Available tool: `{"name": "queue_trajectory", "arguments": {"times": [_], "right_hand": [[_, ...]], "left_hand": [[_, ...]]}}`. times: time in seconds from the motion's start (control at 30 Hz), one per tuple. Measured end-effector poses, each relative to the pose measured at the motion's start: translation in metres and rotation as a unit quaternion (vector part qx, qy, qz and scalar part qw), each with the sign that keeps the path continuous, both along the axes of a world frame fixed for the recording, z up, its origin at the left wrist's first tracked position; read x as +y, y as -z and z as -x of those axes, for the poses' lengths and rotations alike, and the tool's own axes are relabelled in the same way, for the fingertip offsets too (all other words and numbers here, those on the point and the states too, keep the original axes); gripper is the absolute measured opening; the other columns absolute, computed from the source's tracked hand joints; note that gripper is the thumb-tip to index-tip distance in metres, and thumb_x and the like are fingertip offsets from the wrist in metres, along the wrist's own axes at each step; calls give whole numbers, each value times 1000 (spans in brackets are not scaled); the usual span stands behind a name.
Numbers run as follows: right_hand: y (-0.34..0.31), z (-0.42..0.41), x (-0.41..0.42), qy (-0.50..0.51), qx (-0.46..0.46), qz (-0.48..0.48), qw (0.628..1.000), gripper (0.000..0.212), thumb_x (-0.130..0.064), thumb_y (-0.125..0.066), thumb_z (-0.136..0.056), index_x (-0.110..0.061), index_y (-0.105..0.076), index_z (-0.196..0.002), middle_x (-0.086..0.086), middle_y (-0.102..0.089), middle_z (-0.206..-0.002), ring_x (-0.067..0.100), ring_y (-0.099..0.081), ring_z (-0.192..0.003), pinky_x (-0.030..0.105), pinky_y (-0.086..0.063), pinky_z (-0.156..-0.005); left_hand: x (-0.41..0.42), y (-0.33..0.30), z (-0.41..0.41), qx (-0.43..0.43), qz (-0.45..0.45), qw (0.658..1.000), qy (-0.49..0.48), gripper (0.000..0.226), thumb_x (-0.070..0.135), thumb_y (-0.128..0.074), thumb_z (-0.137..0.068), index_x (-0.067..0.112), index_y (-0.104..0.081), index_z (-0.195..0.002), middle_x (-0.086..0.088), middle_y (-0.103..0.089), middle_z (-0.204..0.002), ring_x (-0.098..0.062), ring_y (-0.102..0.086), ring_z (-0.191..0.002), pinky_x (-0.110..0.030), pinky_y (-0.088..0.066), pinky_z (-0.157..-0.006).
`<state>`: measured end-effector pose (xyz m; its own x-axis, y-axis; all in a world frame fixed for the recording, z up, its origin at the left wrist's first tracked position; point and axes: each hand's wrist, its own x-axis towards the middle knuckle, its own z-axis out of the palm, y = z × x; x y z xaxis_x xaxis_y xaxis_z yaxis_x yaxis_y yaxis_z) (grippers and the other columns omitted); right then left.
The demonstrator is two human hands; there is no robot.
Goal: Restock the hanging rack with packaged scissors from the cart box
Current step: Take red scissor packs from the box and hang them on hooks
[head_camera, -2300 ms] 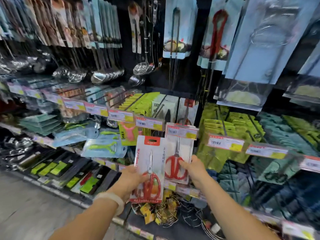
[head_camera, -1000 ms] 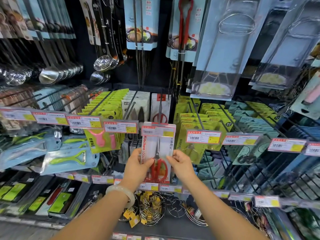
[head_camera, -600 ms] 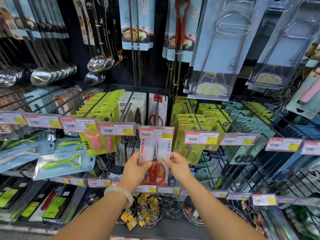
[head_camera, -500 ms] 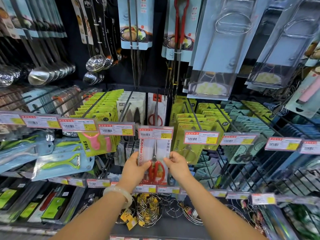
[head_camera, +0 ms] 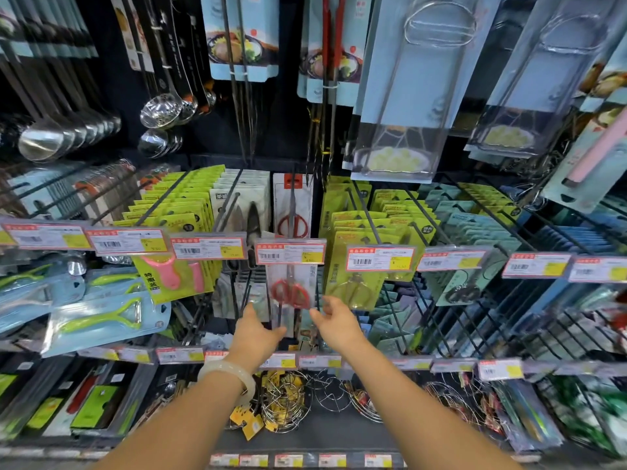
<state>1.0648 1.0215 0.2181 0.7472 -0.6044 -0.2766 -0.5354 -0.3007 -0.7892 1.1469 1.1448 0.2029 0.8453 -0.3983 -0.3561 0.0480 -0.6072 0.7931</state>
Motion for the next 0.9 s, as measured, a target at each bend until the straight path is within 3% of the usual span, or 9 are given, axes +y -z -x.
{"name": "queue_trajectory", "arguments": {"times": [0.13, 0.3, 0.43, 0.57, 0.8, 0.9], "right_hand": [[-2, 24, -8, -42, 54, 45, 997, 52, -25, -51, -95, -9, -34, -141, 11, -42, -144, 26, -43, -131, 32, -37, -104], [0, 79, -40, -97, 135, 191, 967, 54, -25, -57, -91, -9, -35, -138, 15, -41, -138, 33, -41, -129, 40, -38, -105], [-1, 147, -81, -88, 203, 276, 935, 59, -28, -59, -89, -10, -32, -139, 14, -40, -139, 34, -39, -129, 42, -36, -104], [-4, 230, -124, -48, 241, 314, 917, 55, -23, -57, -88, -9, -34, -137, 15, -41, -137, 33, -40, -127, 41, -37, -102], [-12, 400, -187, 84, 283, 289, 911, 54, -22, -54, -90, -8, -31, -137, 16, -39, -138, 34, -36, -129, 43, -35, -101], [-14, 473, -204, 155, 303, 260, 904, 59, -30, -54, -91, -10, -29, -141, 16, -36, -141, 34, -34, -132, 44, -33, -105]], "left_hand": [[-15, -4, 21, -83, -172, 973, 128, 73, 30, -68, -84, 10, -30, -143, -17, -40, -142, -34, -44, -128, -40, -43, -102], [-59, -21, 75, -241, -247, 890, 298, 69, 33, -61, -87, 14, -29, -145, -12, -36, -147, -31, -31, -137, -42, -28, -114], [-107, -39, 134, -297, -253, 838, 381, 71, 31, -59, -90, 14, -21, -149, -14, -21, -153, -33, -20, -142, -45, -21, -115], [-162, -47, 201, -349, -259, 788, 436, 64, 24, -55, -91, 14, -25, -147, -14, -27, -150, -31, -20, -142, -43, -20, -114], [-264, -43, 345, -403, -195, 713, 539, 67, 23, -56, -87, 16, -26, -146, -13, -33, -146, -32, -28, -138, -42, -26, -112], [-302, -41, 410, -406, -170, 670, 597, 63, 23, -55, -89, 16, -27, -145, -13, -32, -147, -33, -26, -139, -44, -26, -114]]}}
